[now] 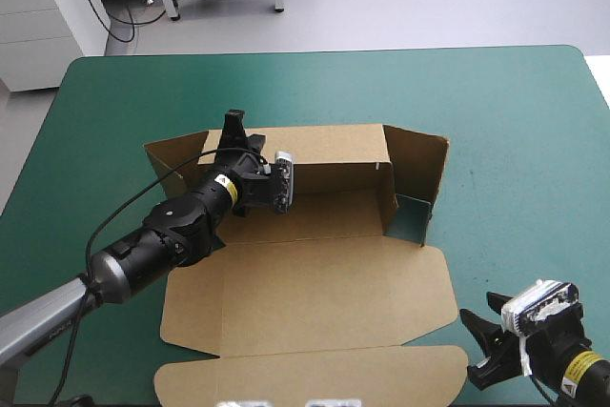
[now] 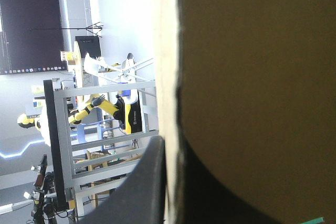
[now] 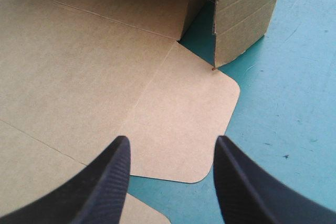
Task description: Fold the box
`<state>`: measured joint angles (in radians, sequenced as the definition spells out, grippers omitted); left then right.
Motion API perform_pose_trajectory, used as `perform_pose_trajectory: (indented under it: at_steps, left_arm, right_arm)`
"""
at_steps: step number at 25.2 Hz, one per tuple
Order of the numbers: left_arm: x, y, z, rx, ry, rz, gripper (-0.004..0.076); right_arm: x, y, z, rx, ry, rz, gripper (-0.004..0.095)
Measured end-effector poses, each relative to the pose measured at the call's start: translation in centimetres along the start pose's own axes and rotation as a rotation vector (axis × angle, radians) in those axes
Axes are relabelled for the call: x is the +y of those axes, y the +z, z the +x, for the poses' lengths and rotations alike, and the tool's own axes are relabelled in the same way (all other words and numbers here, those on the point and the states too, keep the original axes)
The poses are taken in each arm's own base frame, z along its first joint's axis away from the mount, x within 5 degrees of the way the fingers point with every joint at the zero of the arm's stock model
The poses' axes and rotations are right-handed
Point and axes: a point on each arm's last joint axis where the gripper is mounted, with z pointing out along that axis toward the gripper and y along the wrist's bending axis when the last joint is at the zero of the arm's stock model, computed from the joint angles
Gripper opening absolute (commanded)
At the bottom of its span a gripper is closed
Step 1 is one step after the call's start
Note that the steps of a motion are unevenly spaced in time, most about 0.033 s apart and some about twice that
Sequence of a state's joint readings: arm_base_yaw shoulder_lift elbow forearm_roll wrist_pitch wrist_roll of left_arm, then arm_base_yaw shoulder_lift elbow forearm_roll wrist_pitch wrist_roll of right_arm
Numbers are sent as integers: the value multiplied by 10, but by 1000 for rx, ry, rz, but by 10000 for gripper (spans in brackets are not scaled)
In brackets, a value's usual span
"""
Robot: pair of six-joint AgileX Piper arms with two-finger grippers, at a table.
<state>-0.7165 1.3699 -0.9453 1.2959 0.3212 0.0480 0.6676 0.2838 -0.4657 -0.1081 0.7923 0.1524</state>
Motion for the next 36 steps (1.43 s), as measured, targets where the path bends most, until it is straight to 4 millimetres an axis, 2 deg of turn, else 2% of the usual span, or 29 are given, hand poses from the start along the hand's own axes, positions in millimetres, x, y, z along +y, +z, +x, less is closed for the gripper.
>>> perform_pose_trajectory:
  at_steps: [13, 18, 22, 23, 26, 27, 28, 29, 30, 31, 32, 36]
  left_arm:
    - [1, -2, 0, -5, -2, -5, -8]
    - [1, -2, 0, -5, -3, -5, -8]
    - [1, -2, 0, -5, -3, -5, -8]
    - [1, -2, 0, -5, -4, -5, -8]
    - [1, -2, 0, -5, -5, -5, -8]
    - [1, -2, 0, -5, -5, -5, -8]
    - [1, -2, 0, -5, -5, -5, -8]
    - [1, -2, 0, -5, -6, -5, -8]
    - [1, -2, 0, -5, -6, -5, -8]
    - [1, -2, 0, -5, -6, -5, -8]
    - [1, -2, 0, -5, -6, -5, -8]
    - [1, -2, 0, -5, -6, -5, -8]
  right_arm:
    - [-3, -1, -1, -3, 67, 35, 525]
    - [-6, -15, -18, -53, 107, 60, 525]
    - [-7, -27, -44, -59, 114, 83, 524]
    - [-8, -31, -60, -55, 105, 104, 525]
    - [-9, -32, -86, -49, 87, 136, 524]
    - [-9, -33, -104, -57, 77, 153, 524]
    - [-9, -32, -111, -59, 73, 160, 524]
    - [-9, -30, -131, -62, 64, 176, 524]
    - [-8, -27, -137, -53, 60, 183, 524]
    - [-8, -18, -155, -34, 49, 202, 524]
    - [-8, -17, -164, -34, 44, 215, 524]
    - [-10, 12, -220, 7, -2, 318, 519]
